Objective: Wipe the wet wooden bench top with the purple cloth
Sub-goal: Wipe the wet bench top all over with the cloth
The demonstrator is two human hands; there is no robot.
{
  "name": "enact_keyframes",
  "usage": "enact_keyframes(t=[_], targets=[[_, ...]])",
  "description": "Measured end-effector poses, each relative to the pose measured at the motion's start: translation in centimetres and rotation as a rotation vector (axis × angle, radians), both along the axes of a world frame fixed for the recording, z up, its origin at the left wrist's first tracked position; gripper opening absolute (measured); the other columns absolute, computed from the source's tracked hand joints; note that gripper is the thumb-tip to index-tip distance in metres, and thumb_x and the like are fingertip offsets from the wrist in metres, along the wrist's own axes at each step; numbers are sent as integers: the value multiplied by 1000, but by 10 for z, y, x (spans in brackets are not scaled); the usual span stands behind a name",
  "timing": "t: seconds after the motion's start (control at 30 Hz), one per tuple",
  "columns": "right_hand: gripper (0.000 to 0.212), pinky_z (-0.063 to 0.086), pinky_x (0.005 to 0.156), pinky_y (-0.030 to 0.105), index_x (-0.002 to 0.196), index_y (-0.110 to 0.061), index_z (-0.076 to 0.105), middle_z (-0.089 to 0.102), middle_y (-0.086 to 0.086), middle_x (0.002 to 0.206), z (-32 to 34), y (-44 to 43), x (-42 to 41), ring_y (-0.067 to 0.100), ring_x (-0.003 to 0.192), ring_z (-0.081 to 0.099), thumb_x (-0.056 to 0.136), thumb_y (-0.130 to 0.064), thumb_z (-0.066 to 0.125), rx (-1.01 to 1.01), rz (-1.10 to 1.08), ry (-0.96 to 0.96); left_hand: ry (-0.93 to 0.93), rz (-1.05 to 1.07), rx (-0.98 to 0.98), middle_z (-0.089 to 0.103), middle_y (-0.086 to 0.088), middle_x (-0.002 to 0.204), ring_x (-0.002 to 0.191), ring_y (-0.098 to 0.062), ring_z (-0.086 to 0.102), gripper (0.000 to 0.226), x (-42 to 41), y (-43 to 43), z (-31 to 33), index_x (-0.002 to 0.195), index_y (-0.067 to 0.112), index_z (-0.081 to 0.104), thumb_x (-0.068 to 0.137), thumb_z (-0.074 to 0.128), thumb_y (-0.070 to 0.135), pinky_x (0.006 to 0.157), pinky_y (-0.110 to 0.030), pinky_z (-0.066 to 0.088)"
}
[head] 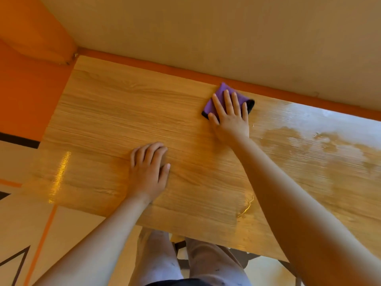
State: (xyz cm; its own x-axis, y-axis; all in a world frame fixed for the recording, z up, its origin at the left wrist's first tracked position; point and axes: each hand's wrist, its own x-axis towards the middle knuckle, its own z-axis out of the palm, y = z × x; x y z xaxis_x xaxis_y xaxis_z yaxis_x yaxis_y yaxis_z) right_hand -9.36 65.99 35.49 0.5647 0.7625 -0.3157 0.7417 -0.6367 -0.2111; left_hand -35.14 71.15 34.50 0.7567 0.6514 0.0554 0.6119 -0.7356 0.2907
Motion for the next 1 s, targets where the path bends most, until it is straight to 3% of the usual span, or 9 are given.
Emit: enact_keyframes(t=[0.23, 0.33, 0.47, 0.67, 1.0], targets=[[59, -14, 116, 39, 147, -41, -2, -8, -7, 158, 2, -144, -79, 13, 145, -16, 92, -58, 11, -25, 60, -11, 5, 13, 22, 55, -5, 128, 119, -26, 43, 41, 2, -1, 0, 119, 13, 57, 88, 42, 35, 102, -44, 26], [61, -14, 115, 38, 147, -42, -1, -8, -8, 158, 0, -130, -60, 12, 145, -14, 90, -59, 9, -10, 61, -21, 0, 15, 24, 55, -5, 128, 119, -26, 43, 41, 4, -2, 2, 119, 13, 57, 87, 43, 35, 102, -44, 25], [56, -10, 117, 42, 149, -42, 6, -4, -5, 160, -4, -72, 6, 15, 147, -10, 97, -54, 22, 31, -53, -52, -8, 15, 36, 55, -4, 128, 120, -25, 43, 41, 3, -3, 2, 118, 12, 58, 87, 43, 34, 102, -45, 25], [57, -12, 116, 42, 149, -39, -2, -11, -2, 160, -1, -31, 70, 16, 145, -16, 98, -53, 18, -36, -147, 11, -7, 22, 28, 55, -4, 127, 118, -26, 45, 40, 4, -3, 2, 116, 12, 58, 86, 44, 34, 101, -46, 26], [59, -11, 116, 39, 147, -41, 1, -4, -6, 159, -1, -189, -80, 11, 145, -16, 92, -56, 15, -12, -40, -20, -1, 13, 23, 55, -5, 127, 117, -28, 44, 41, 0, -4, 2, 116, 11, 58, 84, 45, 33, 100, -47, 27]])
